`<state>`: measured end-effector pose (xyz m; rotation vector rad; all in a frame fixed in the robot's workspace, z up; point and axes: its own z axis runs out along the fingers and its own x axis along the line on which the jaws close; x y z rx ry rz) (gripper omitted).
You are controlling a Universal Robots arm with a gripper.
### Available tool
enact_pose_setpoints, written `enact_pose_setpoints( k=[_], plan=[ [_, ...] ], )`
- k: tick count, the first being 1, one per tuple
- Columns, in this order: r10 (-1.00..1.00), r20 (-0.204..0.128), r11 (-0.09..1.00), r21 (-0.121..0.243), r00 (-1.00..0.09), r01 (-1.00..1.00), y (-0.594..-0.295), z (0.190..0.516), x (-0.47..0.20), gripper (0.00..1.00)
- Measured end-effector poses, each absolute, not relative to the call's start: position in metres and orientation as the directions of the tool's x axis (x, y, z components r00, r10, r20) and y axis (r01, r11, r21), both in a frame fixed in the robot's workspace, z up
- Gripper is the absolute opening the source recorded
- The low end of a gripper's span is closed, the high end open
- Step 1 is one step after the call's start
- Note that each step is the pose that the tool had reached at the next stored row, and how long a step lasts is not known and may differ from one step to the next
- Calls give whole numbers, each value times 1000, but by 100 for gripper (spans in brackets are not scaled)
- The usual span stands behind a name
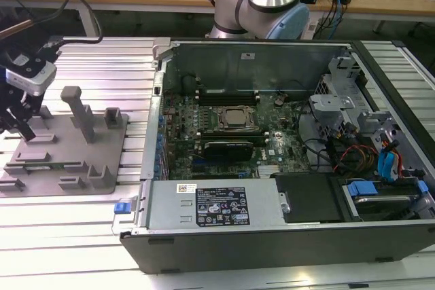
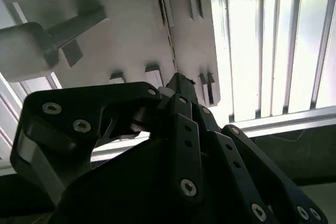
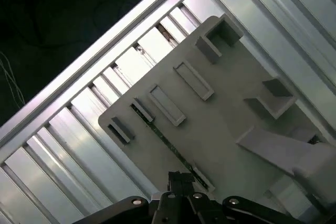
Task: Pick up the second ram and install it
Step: 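Pick up the second ram and move it above second insertion slot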
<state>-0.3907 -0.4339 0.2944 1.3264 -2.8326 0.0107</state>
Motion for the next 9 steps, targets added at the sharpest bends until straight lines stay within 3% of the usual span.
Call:
enact_pose_setpoints(
  k=[9],
  plan=[
    [-903,27,428,-3,-428,-904,-434,290,-391,8]
  ],
)
